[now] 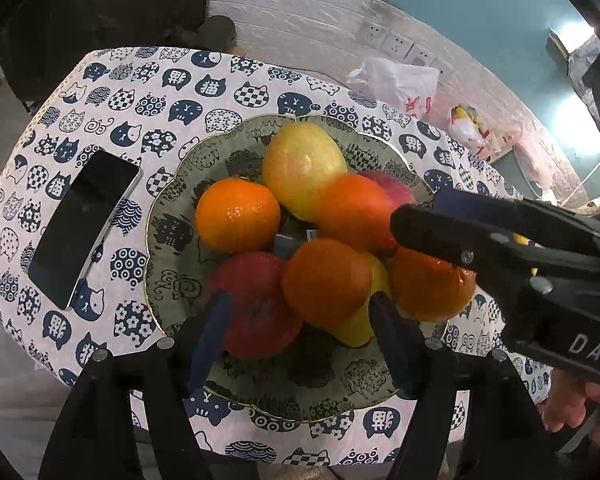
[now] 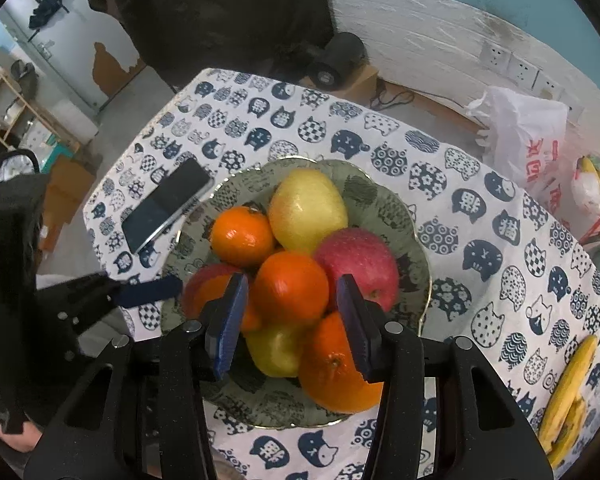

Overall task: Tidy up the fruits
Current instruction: 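Carry the orange and mandarin over the plate and lower them onto it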

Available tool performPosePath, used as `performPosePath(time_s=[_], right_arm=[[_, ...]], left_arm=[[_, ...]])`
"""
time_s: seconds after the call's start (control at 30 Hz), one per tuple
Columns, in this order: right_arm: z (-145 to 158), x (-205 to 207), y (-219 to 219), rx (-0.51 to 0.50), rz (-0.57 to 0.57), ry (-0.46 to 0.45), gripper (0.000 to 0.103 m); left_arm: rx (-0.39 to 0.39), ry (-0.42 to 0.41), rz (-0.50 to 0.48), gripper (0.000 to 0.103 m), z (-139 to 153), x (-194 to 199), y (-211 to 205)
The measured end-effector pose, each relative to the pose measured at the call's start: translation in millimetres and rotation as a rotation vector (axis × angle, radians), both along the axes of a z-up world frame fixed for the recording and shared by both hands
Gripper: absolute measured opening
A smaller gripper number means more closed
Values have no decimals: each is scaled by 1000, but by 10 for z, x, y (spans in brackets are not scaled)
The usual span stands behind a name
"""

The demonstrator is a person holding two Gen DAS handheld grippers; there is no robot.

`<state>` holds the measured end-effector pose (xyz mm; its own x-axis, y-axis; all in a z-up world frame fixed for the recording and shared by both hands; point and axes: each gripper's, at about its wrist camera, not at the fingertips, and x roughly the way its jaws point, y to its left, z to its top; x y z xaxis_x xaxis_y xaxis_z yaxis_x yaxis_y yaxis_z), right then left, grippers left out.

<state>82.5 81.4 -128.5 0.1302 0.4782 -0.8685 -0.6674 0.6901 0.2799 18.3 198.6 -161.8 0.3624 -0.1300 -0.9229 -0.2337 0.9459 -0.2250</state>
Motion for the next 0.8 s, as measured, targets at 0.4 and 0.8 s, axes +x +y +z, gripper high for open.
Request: performPosePath(time_s=[0.4, 0.8], right_arm=[[108, -17, -193, -2, -43, -18, 53], [309, -102, -600, -40, -93, -105, 61]], left_arm=[[1, -9, 1, 73, 78, -18, -44], [8, -39, -56, 77, 287, 6, -397]])
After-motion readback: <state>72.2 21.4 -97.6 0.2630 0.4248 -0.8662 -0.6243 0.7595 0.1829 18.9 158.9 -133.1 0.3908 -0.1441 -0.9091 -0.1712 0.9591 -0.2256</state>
